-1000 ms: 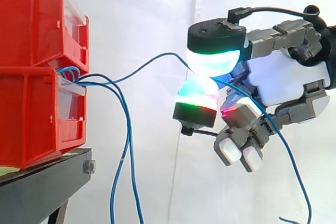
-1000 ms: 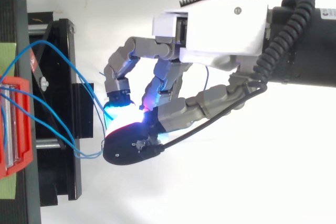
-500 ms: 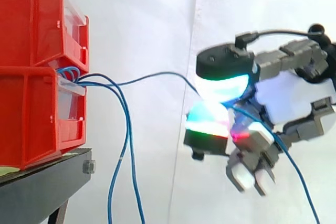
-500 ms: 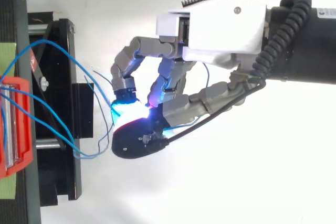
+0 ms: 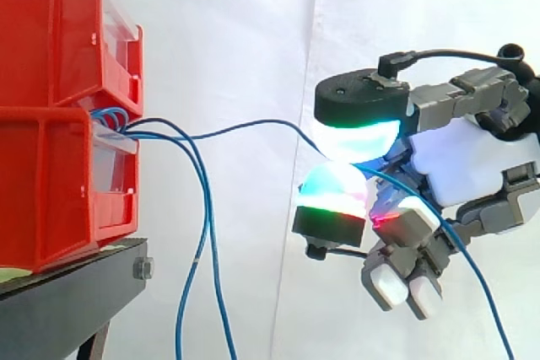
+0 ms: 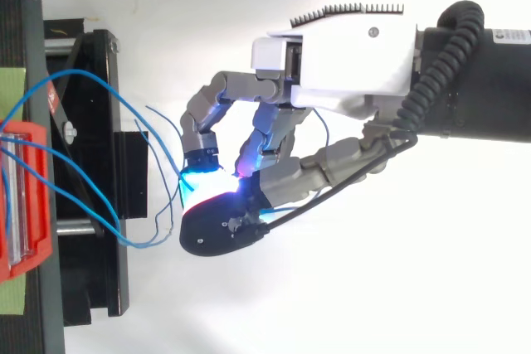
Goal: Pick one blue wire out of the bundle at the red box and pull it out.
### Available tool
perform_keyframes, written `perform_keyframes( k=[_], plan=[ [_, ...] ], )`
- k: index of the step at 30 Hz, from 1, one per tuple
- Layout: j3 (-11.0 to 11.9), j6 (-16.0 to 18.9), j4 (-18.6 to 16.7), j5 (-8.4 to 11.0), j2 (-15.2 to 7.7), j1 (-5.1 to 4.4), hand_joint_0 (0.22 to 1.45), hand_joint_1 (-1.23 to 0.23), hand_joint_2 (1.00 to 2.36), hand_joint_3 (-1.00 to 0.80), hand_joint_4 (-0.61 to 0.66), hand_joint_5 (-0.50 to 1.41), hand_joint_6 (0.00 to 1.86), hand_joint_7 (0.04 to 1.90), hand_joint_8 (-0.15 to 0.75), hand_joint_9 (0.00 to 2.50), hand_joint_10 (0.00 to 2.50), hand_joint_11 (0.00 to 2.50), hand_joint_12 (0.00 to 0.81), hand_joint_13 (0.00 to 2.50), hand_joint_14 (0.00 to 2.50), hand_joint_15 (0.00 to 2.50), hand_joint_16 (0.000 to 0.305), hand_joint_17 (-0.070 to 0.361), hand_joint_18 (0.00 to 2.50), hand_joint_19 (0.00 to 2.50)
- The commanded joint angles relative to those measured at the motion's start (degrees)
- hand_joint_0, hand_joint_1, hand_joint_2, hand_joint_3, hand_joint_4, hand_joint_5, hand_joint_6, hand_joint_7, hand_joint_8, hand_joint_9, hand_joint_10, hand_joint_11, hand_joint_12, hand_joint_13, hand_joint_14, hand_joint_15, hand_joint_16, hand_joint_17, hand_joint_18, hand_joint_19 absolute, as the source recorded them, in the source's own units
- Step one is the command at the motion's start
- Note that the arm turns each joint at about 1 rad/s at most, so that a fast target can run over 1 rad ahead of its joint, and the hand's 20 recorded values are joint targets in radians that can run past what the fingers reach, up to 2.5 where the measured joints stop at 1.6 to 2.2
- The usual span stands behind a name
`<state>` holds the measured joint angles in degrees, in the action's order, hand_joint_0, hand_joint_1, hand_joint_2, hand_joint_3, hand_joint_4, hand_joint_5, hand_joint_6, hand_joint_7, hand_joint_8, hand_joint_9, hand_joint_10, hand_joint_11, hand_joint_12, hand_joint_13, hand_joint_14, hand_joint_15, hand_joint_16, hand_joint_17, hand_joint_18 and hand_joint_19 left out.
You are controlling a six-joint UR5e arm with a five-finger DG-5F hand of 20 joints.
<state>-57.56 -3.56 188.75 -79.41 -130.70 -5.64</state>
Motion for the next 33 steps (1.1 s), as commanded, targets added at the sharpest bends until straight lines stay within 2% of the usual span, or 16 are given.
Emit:
perform_keyframes(
  k=[1, 5, 11, 14, 21, 25, 28, 29, 31, 33],
  plan=[
    [-0.01, -0.13, -0.05, -0.05, 0.00, 0.10, 0.64, -0.83, 1.00, 0.06, -0.03, -0.11, 0.97, 1.06, 0.405, 1.13, 0.01, 0.77, 0.480, 0.92, 0.01, 0.50, 0.062, 0.139, 0.94, 0.43],
    [-0.27, -0.31, -0.05, -0.05, 0.00, -0.25, 0.64, -0.83, 1.00, 0.06, -0.03, -0.11, 0.96, 1.07, 0.405, 1.13, 0.01, 0.77, 0.479, 0.92, 0.01, 0.50, 0.062, 0.138, 0.94, 0.43],
    [-3.35, 0.13, -1.10, -0.05, 0.00, -0.52, 0.65, -0.83, 1.00, 0.06, -0.05, -0.11, 0.97, 1.07, 0.394, 1.13, 0.01, 0.77, 0.477, 0.91, 0.01, 0.50, 0.061, 0.138, 0.93, 0.43],
    [-3.44, 0.39, -3.83, 0.04, 0.00, -0.60, 0.65, -0.83, 1.00, 0.06, -0.04, -0.11, 0.97, 1.07, 0.394, 1.13, 0.01, 0.77, 0.477, 0.91, 0.02, 0.50, 0.061, 0.138, 0.93, 0.43],
    [-3.61, 0.22, -5.14, 0.04, -0.08, -0.78, 0.65, -0.83, 1.00, 0.06, -0.05, -0.11, 0.97, 1.06, 0.392, 1.13, 0.01, 0.77, 0.477, 0.91, 0.01, 0.50, 0.061, 0.138, 0.93, 0.43],
    [-4.49, 0.22, -6.02, 0.04, -0.08, -0.69, 0.65, -0.83, 1.00, 0.06, -0.05, -0.11, 0.97, 1.07, 0.395, 1.13, 0.01, 0.77, 0.477, 0.91, 0.01, 0.50, 0.061, 0.138, 0.93, 0.43],
    [-5.99, 0.48, -8.83, -0.05, -0.08, -0.78, 0.65, -0.83, 1.00, 0.06, -0.05, -0.11, 0.97, 1.07, 0.393, 1.13, 0.01, 0.76, 0.476, 0.91, 0.01, 0.51, 0.061, 0.138, 0.93, 0.43],
    [-6.60, 0.57, -11.21, 0.04, -0.08, -0.87, 0.65, -0.83, 1.00, 0.06, -0.05, -0.11, 0.97, 1.06, 0.393, 1.13, 0.01, 0.77, 0.477, 0.91, 0.01, 0.50, 0.061, 0.138, 0.93, 0.43],
    [-6.78, 0.66, -14.20, 0.04, -0.08, -1.04, 0.65, -0.83, 1.00, 0.06, -0.05, -0.11, 0.97, 1.06, 0.398, 1.12, 0.01, 0.77, 0.477, 0.91, 0.01, 0.50, 0.061, 0.138, 0.93, 0.43],
    [-6.87, 0.57, -15.34, 0.04, -0.08, -1.13, 0.65, -0.83, 1.00, 0.06, -0.05, -0.11, 0.97, 1.06, 0.396, 1.13, 0.01, 0.76, 0.475, 0.91, 0.01, 0.50, 0.061, 0.137, 0.93, 0.43]
  ],
)
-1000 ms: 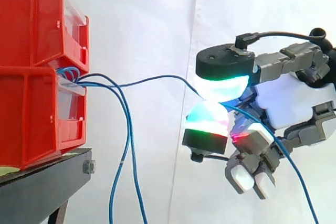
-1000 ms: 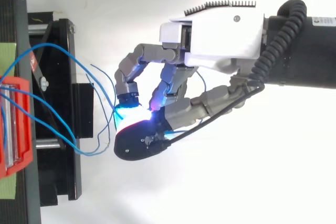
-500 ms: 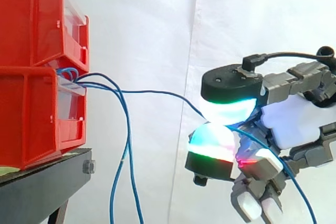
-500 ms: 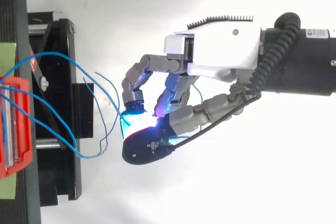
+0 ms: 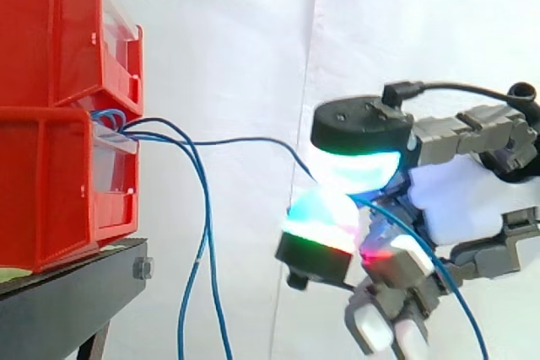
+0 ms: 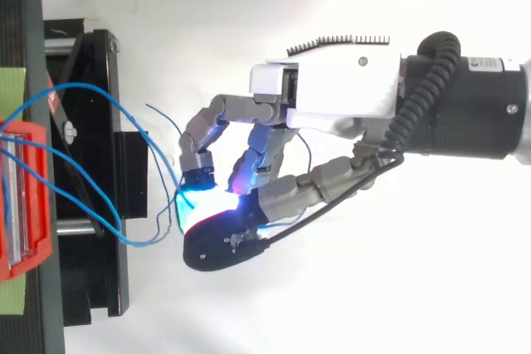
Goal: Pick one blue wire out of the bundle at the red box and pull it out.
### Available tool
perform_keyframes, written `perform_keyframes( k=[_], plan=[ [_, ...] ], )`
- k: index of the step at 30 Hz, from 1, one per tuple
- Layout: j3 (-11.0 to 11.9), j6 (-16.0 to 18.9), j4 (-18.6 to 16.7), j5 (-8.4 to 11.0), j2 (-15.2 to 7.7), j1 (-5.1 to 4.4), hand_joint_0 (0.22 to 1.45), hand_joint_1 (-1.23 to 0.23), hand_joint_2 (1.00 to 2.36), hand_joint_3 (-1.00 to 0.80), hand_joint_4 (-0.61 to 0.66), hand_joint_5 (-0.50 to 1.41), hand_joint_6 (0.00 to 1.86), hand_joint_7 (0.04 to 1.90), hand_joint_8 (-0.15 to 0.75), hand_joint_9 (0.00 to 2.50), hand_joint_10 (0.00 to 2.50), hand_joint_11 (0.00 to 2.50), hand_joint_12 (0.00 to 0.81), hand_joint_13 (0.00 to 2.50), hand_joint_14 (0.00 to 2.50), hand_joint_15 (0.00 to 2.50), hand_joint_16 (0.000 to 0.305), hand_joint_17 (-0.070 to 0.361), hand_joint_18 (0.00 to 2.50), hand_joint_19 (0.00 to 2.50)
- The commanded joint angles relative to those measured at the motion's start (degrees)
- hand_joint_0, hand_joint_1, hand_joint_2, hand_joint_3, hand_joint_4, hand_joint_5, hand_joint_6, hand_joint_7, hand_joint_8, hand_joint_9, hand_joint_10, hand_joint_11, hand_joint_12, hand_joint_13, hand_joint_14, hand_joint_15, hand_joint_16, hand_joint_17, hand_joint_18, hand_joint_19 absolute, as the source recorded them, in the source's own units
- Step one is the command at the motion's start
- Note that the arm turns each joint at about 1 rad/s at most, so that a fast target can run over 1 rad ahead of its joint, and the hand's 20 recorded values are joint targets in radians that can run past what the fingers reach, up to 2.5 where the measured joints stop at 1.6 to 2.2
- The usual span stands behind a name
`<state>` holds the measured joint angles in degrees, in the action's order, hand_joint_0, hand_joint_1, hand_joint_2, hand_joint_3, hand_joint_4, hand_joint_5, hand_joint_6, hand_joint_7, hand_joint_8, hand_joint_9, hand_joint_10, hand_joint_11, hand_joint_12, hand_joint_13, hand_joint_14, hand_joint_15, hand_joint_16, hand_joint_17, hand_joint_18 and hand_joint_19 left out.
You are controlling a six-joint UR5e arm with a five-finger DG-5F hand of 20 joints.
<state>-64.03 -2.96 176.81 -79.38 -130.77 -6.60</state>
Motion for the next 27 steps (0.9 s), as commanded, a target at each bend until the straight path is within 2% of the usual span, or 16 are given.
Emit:
perform_keyframes(
  k=[1, 27],
  plan=[
    [-0.57, -0.02, -3.67, 0.02, -0.01, -0.17, 0.65, -0.83, 1.00, 0.06, -0.04, -0.11, 0.97, 1.06, 0.397, 1.13, 0.01, 0.77, 0.477, 0.91, 0.01, 0.50, 0.061, 0.137, 0.93, 0.43],
    [-1.01, -0.29, -4.28, 0.19, -0.01, -0.26, 0.65, -0.83, 1.00, 0.06, -0.04, -0.11, 0.97, 1.06, 0.393, 1.13, 0.01, 0.77, 0.474, 0.91, 0.01, 0.50, 0.061, 0.137, 0.93, 0.43]
  ],
)
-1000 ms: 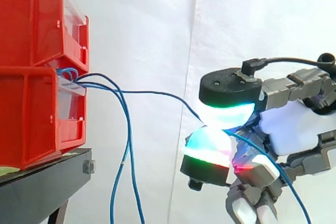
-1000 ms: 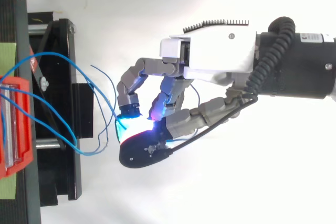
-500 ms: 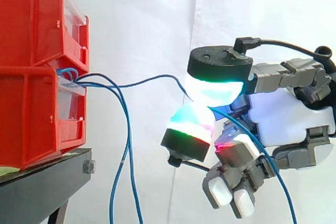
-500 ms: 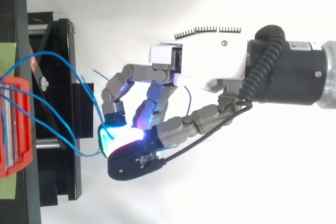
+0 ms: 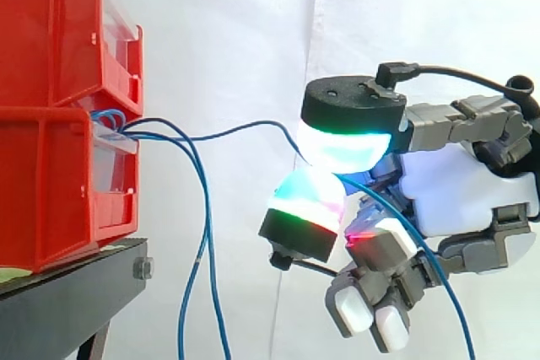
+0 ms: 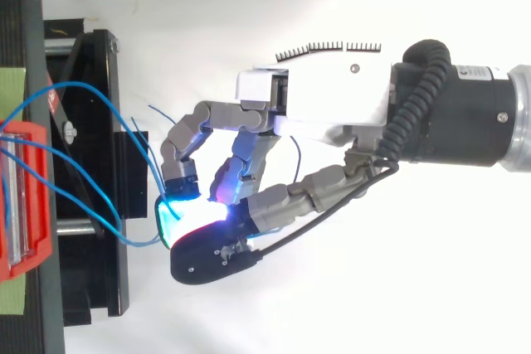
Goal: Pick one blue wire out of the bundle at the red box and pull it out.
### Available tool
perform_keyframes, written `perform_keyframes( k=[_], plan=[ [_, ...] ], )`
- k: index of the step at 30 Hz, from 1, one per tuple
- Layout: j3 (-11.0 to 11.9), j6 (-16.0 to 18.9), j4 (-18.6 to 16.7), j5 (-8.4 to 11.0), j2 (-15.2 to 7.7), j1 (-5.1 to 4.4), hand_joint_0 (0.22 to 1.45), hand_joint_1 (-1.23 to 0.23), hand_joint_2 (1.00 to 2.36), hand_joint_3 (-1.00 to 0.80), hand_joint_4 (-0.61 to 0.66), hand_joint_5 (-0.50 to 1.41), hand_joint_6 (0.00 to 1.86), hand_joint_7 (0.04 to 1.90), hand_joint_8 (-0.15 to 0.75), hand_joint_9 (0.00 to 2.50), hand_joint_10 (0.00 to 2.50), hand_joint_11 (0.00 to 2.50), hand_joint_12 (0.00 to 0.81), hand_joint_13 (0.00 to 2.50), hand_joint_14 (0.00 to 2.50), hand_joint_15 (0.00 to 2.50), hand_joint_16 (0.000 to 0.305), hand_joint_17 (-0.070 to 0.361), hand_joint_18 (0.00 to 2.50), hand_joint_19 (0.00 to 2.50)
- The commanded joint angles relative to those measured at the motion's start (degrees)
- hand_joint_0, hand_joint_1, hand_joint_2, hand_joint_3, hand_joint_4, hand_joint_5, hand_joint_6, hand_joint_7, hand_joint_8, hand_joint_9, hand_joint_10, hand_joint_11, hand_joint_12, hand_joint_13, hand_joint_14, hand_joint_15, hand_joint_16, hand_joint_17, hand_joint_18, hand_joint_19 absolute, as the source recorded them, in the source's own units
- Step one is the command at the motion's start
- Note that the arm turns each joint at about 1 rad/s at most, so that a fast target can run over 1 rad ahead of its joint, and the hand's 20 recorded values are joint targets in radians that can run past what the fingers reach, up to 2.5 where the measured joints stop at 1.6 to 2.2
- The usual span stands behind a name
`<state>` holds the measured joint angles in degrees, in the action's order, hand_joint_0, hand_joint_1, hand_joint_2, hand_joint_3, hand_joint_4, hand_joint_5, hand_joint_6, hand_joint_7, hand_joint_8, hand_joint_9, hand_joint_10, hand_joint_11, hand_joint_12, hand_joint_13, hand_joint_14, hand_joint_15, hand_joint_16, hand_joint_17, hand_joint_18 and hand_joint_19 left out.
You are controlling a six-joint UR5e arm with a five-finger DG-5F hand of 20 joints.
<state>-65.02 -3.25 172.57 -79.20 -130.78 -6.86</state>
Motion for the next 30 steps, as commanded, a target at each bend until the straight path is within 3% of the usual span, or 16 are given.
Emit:
perform_keyframes(
  k=[1, 30],
  plan=[
    [-0.01, 0.00, 0.05, 0.01, 0.00, 0.00, 0.65, -0.83, 1.00, 0.06, -0.05, -0.11, 0.97, 1.06, 0.394, 1.13, 0.01, 0.78, 0.475, 0.91, 0.02, 0.50, 0.061, 0.137, 0.93, 0.43],
    [-0.10, 0.00, -0.04, 0.01, 0.00, 0.00, 0.64, -0.81, 1.00, 0.06, -0.04, -0.11, 0.97, 1.04, 0.407, 1.15, 0.01, 0.77, 0.485, 0.92, 0.01, 0.50, 0.063, 0.141, 0.94, 0.42]
  ],
)
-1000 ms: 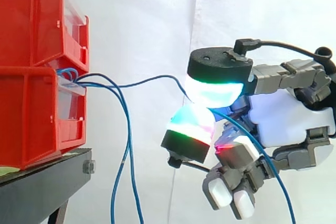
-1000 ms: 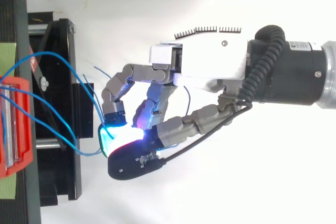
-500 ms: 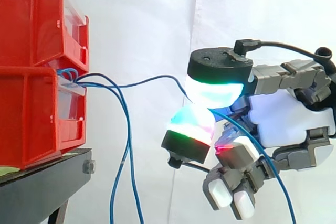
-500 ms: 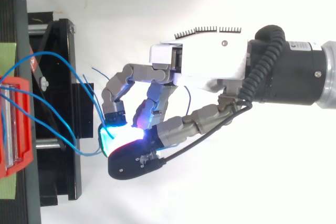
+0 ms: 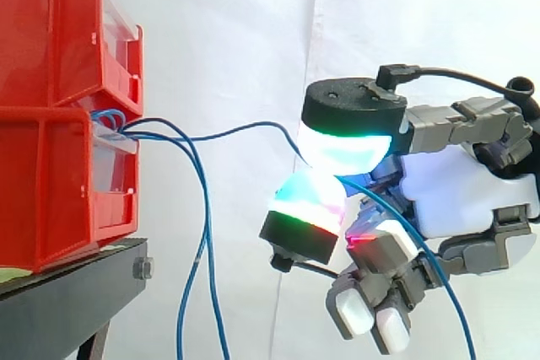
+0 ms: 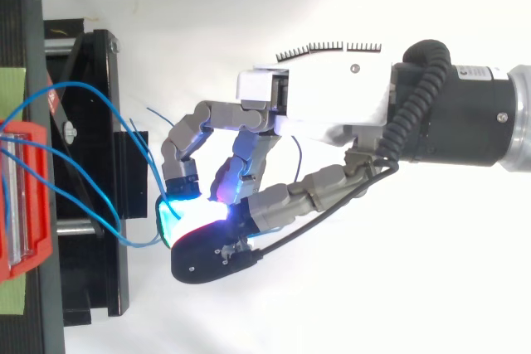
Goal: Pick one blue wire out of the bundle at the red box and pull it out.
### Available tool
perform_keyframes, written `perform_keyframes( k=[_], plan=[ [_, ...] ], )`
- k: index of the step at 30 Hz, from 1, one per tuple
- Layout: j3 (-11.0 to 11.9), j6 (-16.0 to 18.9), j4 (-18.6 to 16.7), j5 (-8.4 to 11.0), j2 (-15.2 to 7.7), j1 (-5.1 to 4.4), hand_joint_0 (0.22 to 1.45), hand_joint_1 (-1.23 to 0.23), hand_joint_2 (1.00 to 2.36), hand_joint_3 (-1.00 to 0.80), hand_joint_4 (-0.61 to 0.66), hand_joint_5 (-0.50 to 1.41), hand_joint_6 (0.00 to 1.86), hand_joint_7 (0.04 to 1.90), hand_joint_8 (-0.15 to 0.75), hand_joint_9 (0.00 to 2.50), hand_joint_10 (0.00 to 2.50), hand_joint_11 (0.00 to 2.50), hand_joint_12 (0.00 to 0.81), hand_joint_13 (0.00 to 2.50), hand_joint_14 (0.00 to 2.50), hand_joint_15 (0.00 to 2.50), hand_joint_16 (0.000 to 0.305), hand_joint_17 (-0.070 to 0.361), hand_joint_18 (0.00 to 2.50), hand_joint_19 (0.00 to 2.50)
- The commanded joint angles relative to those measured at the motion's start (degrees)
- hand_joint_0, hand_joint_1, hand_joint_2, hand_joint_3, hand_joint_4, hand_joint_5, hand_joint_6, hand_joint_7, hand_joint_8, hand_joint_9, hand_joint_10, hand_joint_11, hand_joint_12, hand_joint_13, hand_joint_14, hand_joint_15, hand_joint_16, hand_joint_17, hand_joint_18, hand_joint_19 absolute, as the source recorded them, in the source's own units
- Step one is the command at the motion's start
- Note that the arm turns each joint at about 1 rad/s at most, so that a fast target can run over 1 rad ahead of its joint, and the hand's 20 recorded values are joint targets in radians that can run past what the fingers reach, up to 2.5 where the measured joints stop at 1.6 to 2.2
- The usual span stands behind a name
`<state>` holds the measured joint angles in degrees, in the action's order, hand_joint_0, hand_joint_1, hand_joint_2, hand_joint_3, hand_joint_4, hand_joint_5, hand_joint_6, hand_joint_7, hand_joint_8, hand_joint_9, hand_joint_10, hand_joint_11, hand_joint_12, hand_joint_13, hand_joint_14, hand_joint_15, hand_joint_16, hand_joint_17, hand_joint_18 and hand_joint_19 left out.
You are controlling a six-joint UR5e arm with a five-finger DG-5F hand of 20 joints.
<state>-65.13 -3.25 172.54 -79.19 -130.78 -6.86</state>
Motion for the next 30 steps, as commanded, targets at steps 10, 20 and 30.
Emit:
perform_keyframes(
  k=[10, 20, 30],
  plan=[
    [-0.09, 0.00, -0.01, 0.00, 0.00, 0.00, 0.64, -0.81, 1.00, 0.06, -0.03, -0.11, 0.97, 1.05, 0.404, 1.14, 0.01, 0.76, 0.485, 0.90, 0.01, 0.50, 0.063, 0.141, 0.91, 0.42],
    [-0.18, 0.00, -0.01, 0.09, 0.00, 0.00, 0.64, -0.81, 1.00, 0.06, -0.03, -0.11, 0.97, 1.05, 0.402, 1.14, 0.01, 0.76, 0.485, 0.89, 0.01, 0.50, 0.063, 0.141, 0.90, 0.42],
    [-0.18, 0.00, -0.01, 0.00, 0.00, 0.00, 0.64, -0.81, 1.00, 0.06, -0.03, -0.11, 0.97, 1.04, 0.405, 1.14, 0.01, 0.77, 0.485, 0.89, 0.01, 0.50, 0.063, 0.141, 0.90, 0.42]
  ],
)
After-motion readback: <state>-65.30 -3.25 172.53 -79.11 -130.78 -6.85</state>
